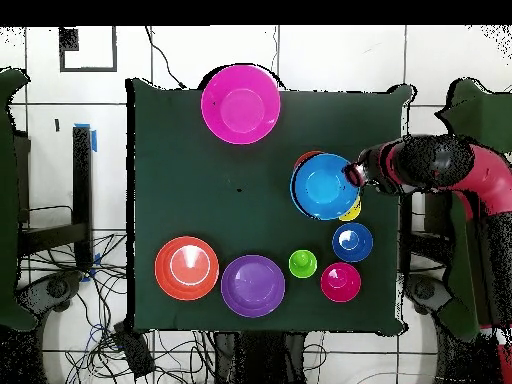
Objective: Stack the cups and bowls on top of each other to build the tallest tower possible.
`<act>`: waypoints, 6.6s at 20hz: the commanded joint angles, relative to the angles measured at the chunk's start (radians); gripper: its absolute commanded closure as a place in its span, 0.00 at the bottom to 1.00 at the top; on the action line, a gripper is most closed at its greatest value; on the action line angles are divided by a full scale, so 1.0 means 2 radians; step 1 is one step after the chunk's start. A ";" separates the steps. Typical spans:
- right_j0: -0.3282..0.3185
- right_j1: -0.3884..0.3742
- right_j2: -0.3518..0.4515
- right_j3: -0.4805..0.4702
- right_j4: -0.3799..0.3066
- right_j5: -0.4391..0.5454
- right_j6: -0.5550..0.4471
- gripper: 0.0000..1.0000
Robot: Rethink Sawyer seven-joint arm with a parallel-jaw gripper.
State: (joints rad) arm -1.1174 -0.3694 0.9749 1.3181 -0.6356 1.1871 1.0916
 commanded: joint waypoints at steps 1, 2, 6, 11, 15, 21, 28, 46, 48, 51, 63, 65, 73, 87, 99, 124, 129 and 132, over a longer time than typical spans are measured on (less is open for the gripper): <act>0.026 0.043 -0.016 -0.030 -0.009 0.020 -0.158 1.00; 0.027 0.045 -0.016 -0.030 -0.009 0.020 -0.157 1.00; 0.025 0.043 -0.016 -0.019 -0.008 0.013 -0.146 1.00; 0.027 0.050 -0.016 -0.017 -0.013 0.000 -0.140 1.00; 0.027 0.058 -0.016 -0.020 -0.018 -0.007 -0.145 1.00; 0.028 0.057 -0.014 -0.035 -0.018 0.008 -0.159 1.00; 0.035 0.070 -0.013 -0.077 -0.019 0.031 -0.192 1.00; 0.055 0.085 -0.020 -0.142 -0.006 0.068 -0.233 1.00; 0.055 0.085 -0.021 -0.140 -0.005 0.067 -0.232 1.00; 0.055 0.082 -0.023 -0.134 -0.005 0.065 -0.227 1.00; 0.052 0.071 -0.024 -0.108 -0.005 0.056 -0.214 1.00; 0.050 0.069 -0.024 -0.098 -0.005 0.050 -0.210 1.00; 0.051 0.065 -0.026 -0.076 -0.010 0.026 -0.188 1.00; 0.049 0.051 -0.030 -0.022 -0.017 -0.014 -0.142 1.00; 0.061 0.041 -0.047 -0.012 -0.012 -0.040 -0.092 0.00; 0.060 0.013 -0.049 -0.001 -0.027 -0.074 -0.130 0.00; 0.062 0.012 -0.054 -0.003 -0.026 -0.075 -0.127 0.00; 0.064 0.005 -0.055 -0.001 -0.021 -0.066 -0.124 0.00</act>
State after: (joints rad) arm -1.0484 -0.3510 0.9390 1.2801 -0.6356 1.0684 0.9292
